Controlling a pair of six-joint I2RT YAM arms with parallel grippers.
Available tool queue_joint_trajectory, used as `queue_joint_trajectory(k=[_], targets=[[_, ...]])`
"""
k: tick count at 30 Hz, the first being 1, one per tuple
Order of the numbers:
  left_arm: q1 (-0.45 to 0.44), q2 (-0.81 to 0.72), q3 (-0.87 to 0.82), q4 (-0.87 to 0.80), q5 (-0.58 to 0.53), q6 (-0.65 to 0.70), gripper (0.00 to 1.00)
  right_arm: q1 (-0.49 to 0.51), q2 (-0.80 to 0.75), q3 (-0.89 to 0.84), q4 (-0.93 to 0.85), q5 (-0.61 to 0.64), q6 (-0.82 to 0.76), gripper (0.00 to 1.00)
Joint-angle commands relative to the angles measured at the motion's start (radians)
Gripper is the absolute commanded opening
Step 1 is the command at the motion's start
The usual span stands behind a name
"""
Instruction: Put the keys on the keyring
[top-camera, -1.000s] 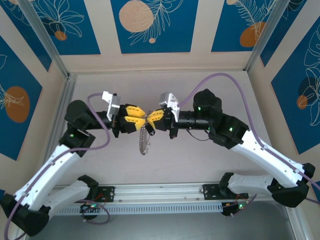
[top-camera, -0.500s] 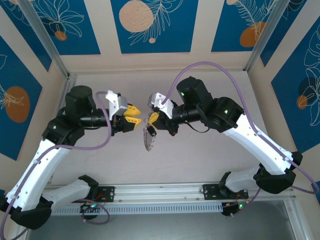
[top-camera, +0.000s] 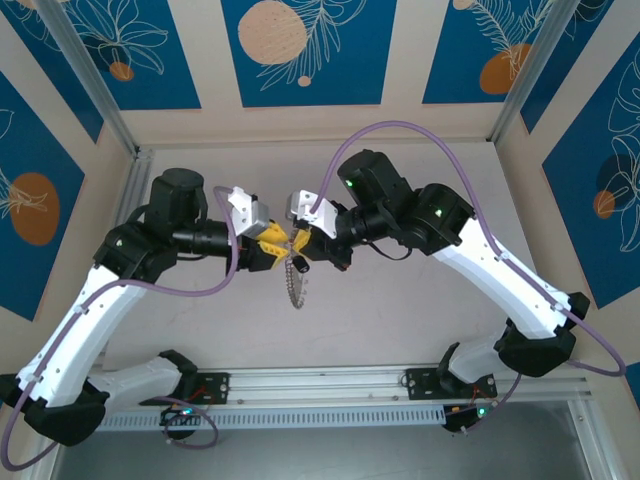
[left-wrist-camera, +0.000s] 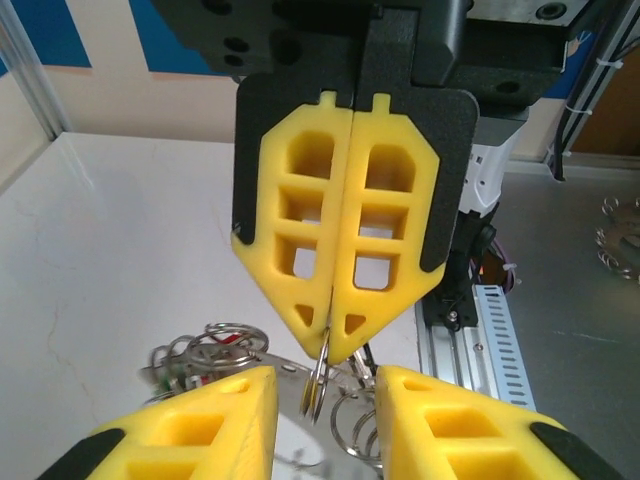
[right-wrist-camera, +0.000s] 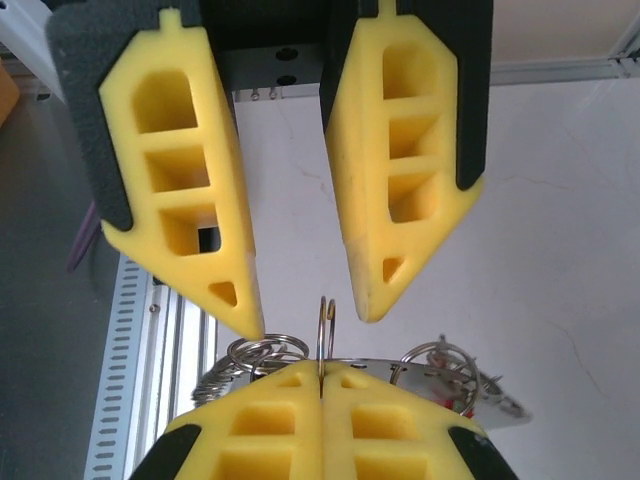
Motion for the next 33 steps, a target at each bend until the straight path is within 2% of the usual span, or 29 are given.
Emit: queue_joint_trajectory(k=[1,7,10,14,21,25,29,33], targets=[[-0.015,0.011,0.027,-0.019,0.017,0.025,0.28,0.002,0.010,0.047,-0.017,-0.048,-0.033,0.00],[-0.028,0.030,0.027,-0.026,-0.010,0.035,0.21,0.007,0.002,0.045,-0.013,-0.069,-0.051,0.00],[-0.034,0.031,0.027,-0.035,-0.019,0.038,0.10,0.010,-0.013,0.029,-0.001,-0.063,-0.064,0.00],[-0.038,0.028,0.019,-0.048,-0.026,0.038,0.04,0.011,-0.030,0.017,0.018,-0.052,-0.070,0.00],[-0.054,0.020,0.003,-0.040,-0.043,0.027,0.00,0.015,-0.065,-0.020,0.071,-0.054,-0.086,0.00],[-0.052,-0.019,-0.045,0.071,-0.041,-0.033,0.00,0.014,-0.090,-0.060,0.111,-0.056,-0.070,0.00],[-0.048,-0.055,-0.106,0.210,0.007,-0.121,0.00,0.003,-0.118,-0.123,0.147,-0.093,-0.025,0.18],[-0.046,-0.081,-0.164,0.343,0.049,-0.209,0.00,-0.010,-0.150,-0.191,0.194,-0.112,0.025,0.23]])
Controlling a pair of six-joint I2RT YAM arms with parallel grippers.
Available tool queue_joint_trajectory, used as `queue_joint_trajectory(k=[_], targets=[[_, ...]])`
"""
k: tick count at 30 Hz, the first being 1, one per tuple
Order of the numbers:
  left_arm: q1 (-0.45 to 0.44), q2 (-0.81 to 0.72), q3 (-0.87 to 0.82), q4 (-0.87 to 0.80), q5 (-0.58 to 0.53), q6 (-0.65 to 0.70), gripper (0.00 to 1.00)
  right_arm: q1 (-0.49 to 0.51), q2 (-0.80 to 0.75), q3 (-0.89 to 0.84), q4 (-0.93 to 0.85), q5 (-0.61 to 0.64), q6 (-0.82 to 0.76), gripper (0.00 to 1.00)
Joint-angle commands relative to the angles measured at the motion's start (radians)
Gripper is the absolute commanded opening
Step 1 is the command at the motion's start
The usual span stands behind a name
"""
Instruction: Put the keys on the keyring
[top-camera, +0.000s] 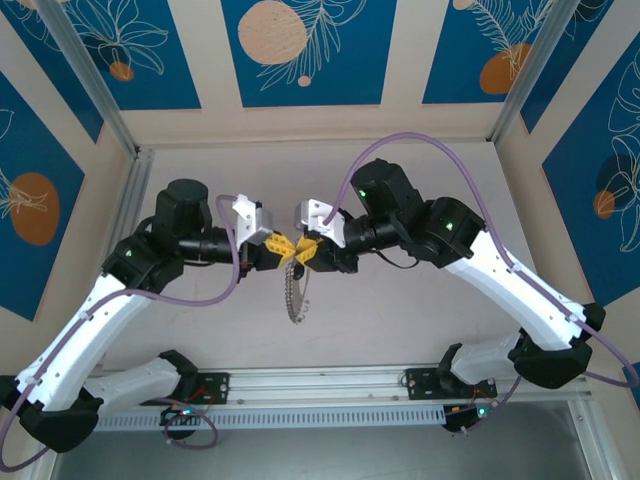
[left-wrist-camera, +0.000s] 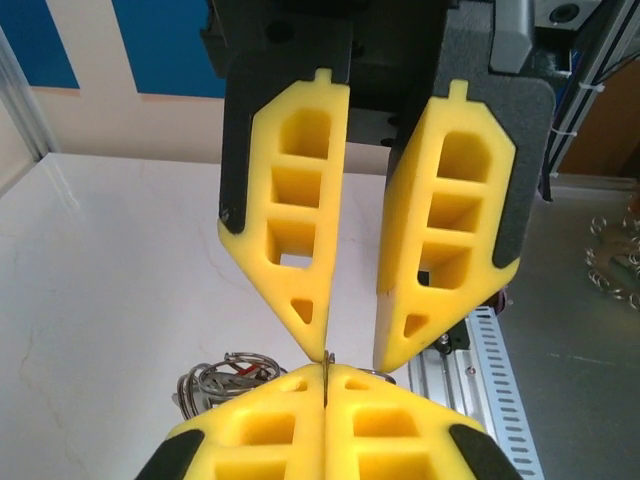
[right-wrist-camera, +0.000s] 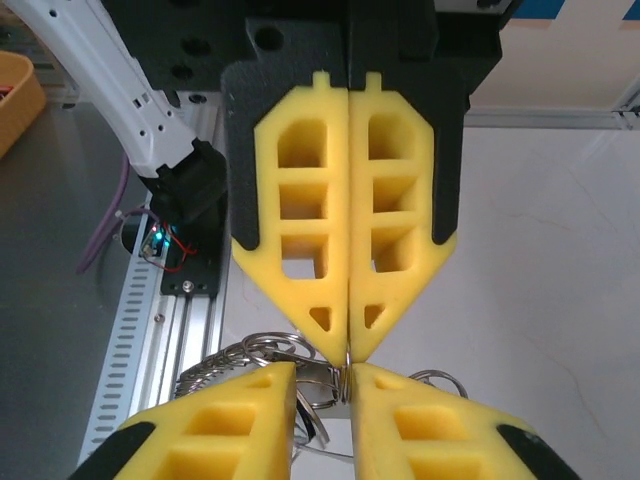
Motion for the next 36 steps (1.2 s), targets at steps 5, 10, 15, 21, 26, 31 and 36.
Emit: queue_joint_trajectory(k=[5,10,15,21,26,31,36], targets=[[0.007,-0.063,-0.110,0.355,0.089,-0.228,0.00,-0.031,-0.085,-0.107,0.141,-0.093,0.101,0.23],[0.014,-0.103,-0.200,0.565,0.105,-0.357,0.00,-0.041,-0.103,-0.139,0.179,-0.096,0.133,0.25],[0.015,-0.131,-0.245,0.657,0.111,-0.399,0.00,-0.060,-0.129,-0.172,0.247,-0.103,0.178,0.28],[0.015,-0.131,-0.303,0.863,0.128,-0.494,0.00,-0.073,-0.125,-0.174,0.275,-0.138,0.198,0.27],[0.015,-0.102,-0.348,1.056,0.136,-0.597,0.00,-0.073,-0.130,-0.179,0.307,-0.165,0.202,0.22],[0.016,-0.080,-0.401,1.220,0.116,-0.691,0.00,-0.075,-0.132,-0.185,0.324,-0.152,0.191,0.01],[0.014,-0.106,-0.332,0.902,0.085,-0.523,0.00,-0.082,-0.146,-0.172,0.279,-0.074,0.141,0.00]])
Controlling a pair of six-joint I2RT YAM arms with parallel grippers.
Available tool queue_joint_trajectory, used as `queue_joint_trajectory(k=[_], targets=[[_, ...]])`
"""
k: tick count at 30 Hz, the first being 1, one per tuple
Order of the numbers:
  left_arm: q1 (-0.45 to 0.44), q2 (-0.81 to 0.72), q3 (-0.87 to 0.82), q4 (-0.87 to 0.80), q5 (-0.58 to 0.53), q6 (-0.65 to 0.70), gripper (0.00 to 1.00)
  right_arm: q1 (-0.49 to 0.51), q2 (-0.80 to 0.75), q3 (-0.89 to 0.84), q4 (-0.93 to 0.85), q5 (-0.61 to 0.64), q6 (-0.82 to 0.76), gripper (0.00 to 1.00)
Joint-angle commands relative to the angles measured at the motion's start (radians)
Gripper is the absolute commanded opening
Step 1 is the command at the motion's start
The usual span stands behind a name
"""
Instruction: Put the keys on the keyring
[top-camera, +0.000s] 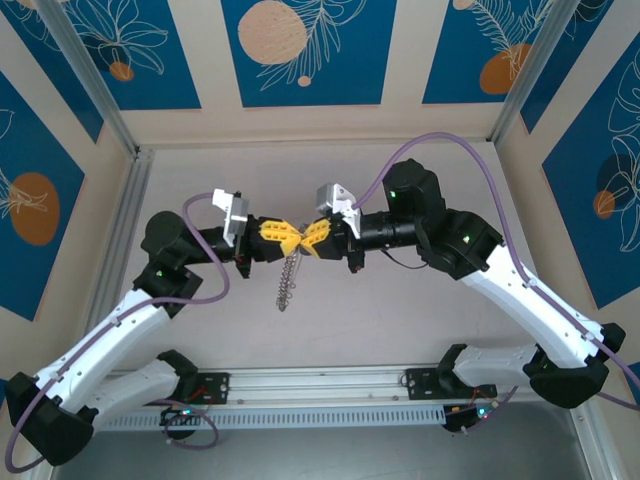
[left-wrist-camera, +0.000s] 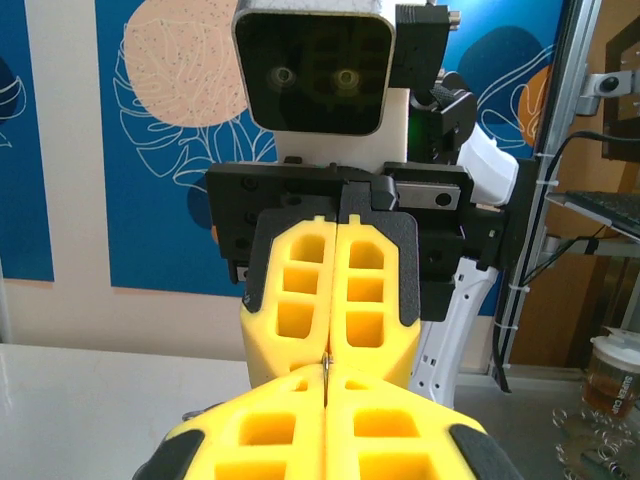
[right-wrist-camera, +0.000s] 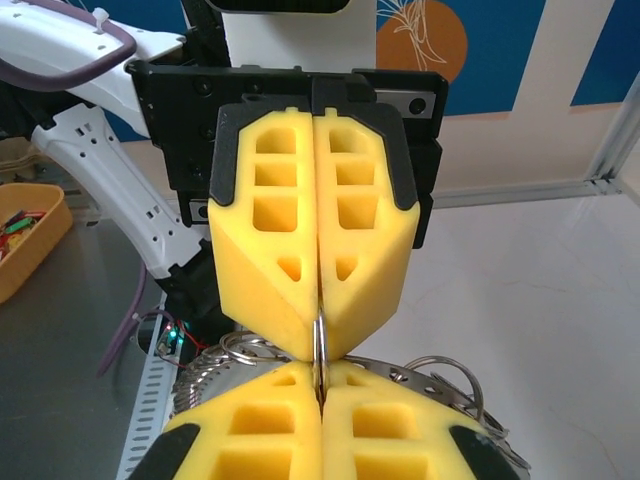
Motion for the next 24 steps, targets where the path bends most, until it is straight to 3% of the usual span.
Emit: queue_joint_trajectory(k=[1,4,7,9,12,24], targets=[[-0.004,-0.035,0.111,-0.324,-0.043,0.196,0.00,-0.001,-0.015,0.023,-0.037,0.059,-0.058,0.00],[-0.016,-0.015,0.296,-0.812,-0.152,0.490,0.07,-0.001,0.025,0.106,-0.162,0.114,-0.126,0.00],[-0.031,0.047,0.446,-1.093,-0.238,0.652,0.16,0.002,0.073,0.172,-0.257,0.146,-0.178,0.00],[-0.054,0.085,0.504,-1.189,-0.298,0.717,0.18,0.010,0.100,0.206,-0.301,0.161,-0.203,0.00],[-0.094,0.119,0.545,-1.244,-0.363,0.765,0.19,0.019,0.121,0.235,-0.335,0.163,-0.228,0.00],[-0.138,0.173,0.570,-1.243,-0.380,0.784,0.21,0.044,0.161,0.268,-0.389,0.132,-0.263,0.00]])
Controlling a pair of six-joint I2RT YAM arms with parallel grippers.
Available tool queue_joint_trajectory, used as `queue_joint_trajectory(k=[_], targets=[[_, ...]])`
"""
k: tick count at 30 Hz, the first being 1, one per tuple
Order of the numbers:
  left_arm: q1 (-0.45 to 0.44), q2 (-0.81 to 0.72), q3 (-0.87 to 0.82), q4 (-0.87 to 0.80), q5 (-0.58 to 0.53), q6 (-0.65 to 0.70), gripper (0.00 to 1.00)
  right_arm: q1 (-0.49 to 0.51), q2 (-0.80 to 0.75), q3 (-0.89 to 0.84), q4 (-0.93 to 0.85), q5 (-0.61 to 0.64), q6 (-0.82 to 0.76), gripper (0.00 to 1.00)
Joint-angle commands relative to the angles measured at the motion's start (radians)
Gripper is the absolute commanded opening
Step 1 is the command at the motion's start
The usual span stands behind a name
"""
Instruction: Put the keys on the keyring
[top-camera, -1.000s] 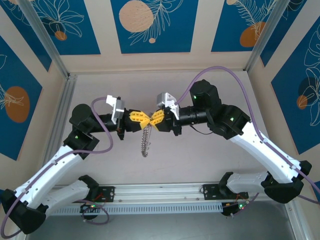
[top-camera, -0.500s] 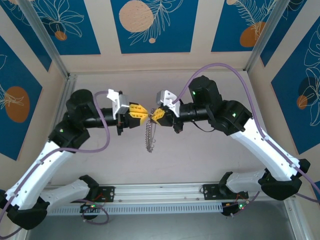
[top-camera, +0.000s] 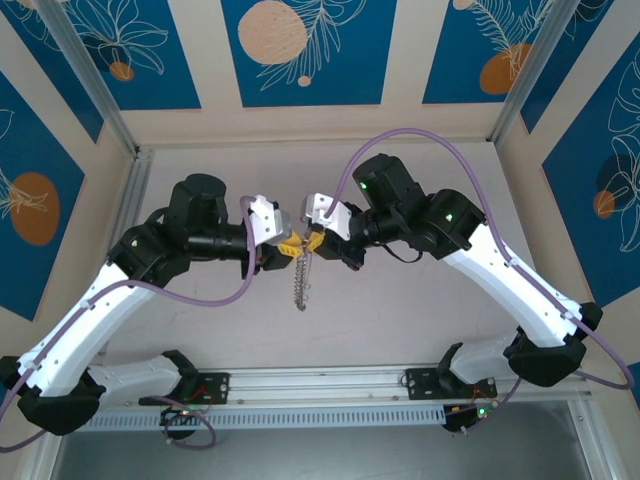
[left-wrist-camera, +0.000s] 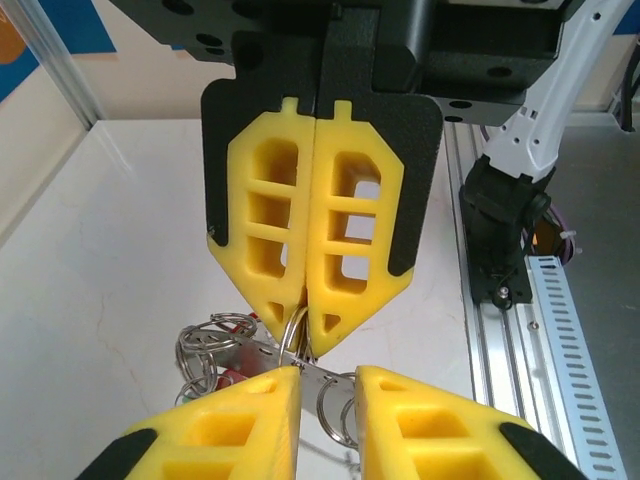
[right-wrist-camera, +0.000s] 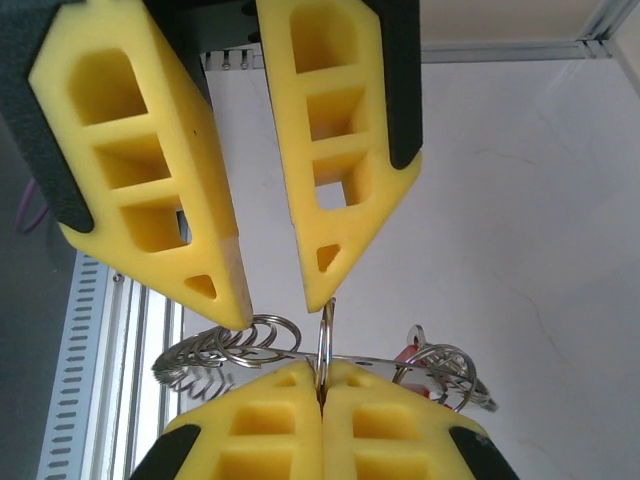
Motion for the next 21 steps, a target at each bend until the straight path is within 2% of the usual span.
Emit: queue_joint_trajectory(k=[1,8,21], targets=[[-0.012,0.009,0.028,-0.037,-0.034,0.029,0.21,0.020,0.003,0.050,0.004,-0.052,-0.034,0.00],[-0.014,-0.012,0.025,-0.035,-0.081,0.034,0.22,0.024,0.003,0.043,-0.004,-0.048,-0.048,0.00],[-0.015,-0.051,-0.011,0.004,-0.071,0.019,0.28,0.020,0.006,0.056,-0.027,-0.095,-0.053,0.00]])
